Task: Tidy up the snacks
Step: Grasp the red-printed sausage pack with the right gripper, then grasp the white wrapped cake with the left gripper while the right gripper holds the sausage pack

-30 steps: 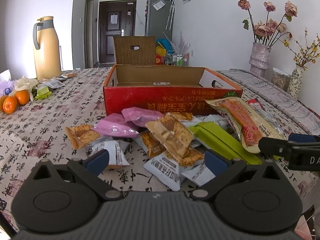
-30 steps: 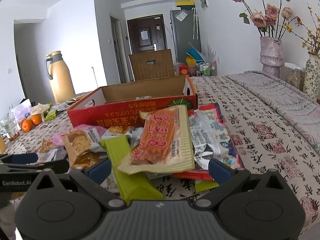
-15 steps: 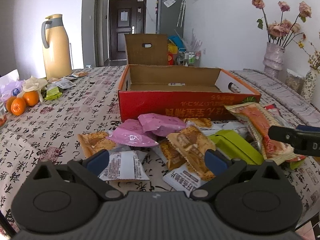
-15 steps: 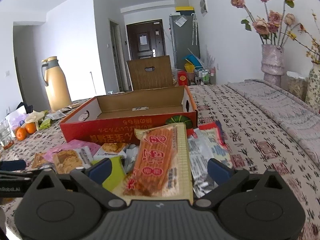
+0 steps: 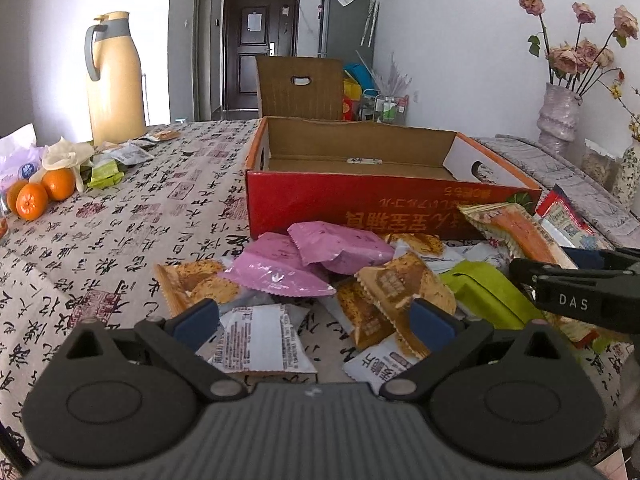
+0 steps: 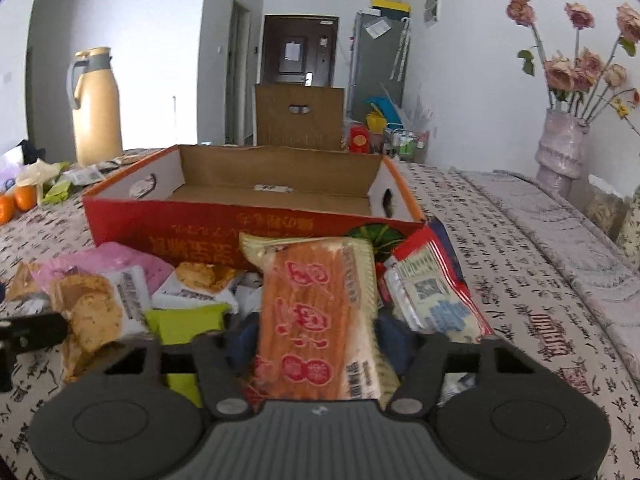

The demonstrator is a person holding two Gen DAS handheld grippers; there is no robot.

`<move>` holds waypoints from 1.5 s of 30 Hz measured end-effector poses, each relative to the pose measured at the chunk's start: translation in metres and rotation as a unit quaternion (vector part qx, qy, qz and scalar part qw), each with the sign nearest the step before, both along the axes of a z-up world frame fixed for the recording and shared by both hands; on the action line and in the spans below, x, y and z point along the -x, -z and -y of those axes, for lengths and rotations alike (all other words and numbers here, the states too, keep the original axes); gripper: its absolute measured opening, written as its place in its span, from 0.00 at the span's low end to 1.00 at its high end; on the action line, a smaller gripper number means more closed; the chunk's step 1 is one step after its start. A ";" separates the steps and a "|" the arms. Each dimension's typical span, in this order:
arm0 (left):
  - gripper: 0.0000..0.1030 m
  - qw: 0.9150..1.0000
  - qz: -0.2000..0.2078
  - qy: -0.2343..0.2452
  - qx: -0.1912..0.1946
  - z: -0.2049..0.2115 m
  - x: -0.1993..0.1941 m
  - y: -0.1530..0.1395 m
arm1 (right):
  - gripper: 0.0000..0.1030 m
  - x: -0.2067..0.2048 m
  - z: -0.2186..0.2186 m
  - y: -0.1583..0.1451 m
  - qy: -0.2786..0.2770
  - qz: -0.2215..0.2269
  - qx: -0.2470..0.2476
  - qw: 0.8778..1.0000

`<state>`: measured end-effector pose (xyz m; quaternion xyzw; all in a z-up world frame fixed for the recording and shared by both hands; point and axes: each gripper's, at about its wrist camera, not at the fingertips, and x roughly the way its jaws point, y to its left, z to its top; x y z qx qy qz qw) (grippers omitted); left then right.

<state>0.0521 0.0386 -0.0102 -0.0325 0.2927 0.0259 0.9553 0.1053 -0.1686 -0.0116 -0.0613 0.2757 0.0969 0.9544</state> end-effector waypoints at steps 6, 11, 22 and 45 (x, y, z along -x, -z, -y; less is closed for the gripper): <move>1.00 1.000 -0.004 -0.005 0.006 -0.005 0.000 0.002 | 0.34 0.002 0.006 -0.003 -0.002 -0.004 -0.030 1.000; 1.00 1.000 -0.011 -0.014 0.005 -0.009 0.000 0.002 | 0.34 0.011 0.012 -0.011 -0.003 0.015 -0.056 0.998; 0.93 0.997 -0.059 -0.051 0.012 -0.030 -0.012 0.013 | 0.34 0.028 0.024 -0.018 -0.001 0.034 -0.090 0.995; 0.18 0.999 -0.027 -0.021 0.018 -0.021 0.010 -0.008 | 0.34 0.049 0.030 -0.024 0.000 0.049 -0.104 0.993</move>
